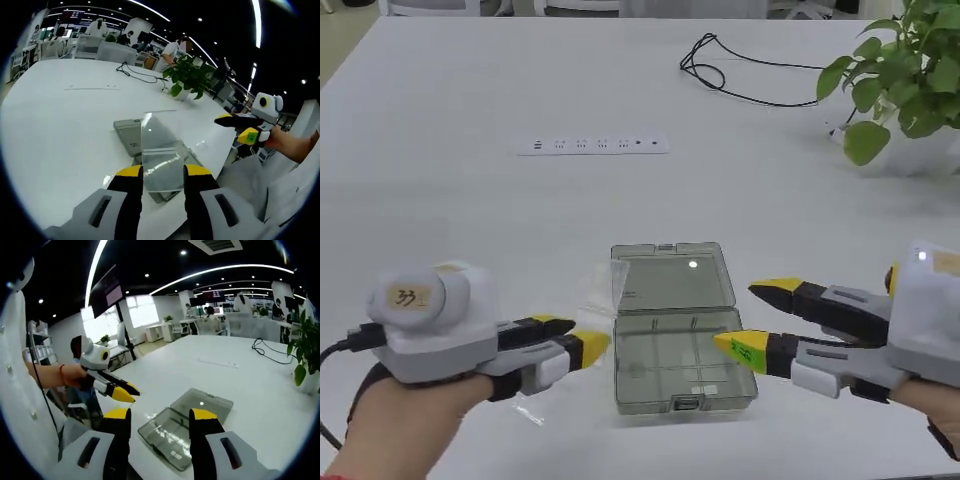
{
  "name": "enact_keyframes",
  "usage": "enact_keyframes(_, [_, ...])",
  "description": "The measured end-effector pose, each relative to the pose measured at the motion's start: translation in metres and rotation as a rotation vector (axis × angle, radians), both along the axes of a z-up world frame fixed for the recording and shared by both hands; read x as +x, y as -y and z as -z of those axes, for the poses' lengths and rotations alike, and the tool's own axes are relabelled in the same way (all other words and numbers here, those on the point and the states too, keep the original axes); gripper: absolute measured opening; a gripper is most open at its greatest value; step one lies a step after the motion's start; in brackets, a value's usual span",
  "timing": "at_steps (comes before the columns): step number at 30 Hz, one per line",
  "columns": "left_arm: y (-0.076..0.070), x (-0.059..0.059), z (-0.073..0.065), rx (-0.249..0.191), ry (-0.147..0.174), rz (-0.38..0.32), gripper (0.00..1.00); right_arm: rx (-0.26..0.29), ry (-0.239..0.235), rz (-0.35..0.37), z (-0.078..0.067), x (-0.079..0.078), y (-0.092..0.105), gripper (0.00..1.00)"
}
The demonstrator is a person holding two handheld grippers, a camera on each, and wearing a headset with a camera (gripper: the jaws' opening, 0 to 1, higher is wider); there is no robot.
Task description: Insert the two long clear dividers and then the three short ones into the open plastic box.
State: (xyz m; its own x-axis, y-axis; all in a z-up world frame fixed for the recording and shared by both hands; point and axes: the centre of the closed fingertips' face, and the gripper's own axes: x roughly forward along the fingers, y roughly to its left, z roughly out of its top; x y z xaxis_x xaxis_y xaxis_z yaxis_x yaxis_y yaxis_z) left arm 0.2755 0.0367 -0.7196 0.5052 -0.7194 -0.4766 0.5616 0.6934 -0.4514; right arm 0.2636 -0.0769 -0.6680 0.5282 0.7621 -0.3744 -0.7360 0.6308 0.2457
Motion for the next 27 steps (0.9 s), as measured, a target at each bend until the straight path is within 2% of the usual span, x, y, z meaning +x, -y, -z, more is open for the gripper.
enact_keyframes(5, [0.019,-0.006,-0.008,-0.037,0.008,0.022,0.30,0.033,-0.024,0.030,-0.006,-0.001,-0.013,0.36])
enact_keyframes(10, [0.032,-0.008,-0.013,-0.059,0.028,0.040,0.30,0.039,-0.062,0.056,0.002,-0.003,-0.021,0.31])
enact_keyframes(11, [0.035,-0.008,-0.013,-0.063,0.029,0.043,0.30,0.050,-0.082,0.073,0.004,-0.002,-0.022,0.29])
enact_keyframes(18, [0.048,-0.012,-0.017,-0.067,0.048,0.080,0.30,0.073,-0.142,0.108,0.012,0.001,-0.031,0.21])
enact_keyframes(27, [0.053,-0.016,-0.018,-0.046,0.070,0.111,0.30,0.116,-0.198,0.131,0.015,0.002,-0.041,0.15])
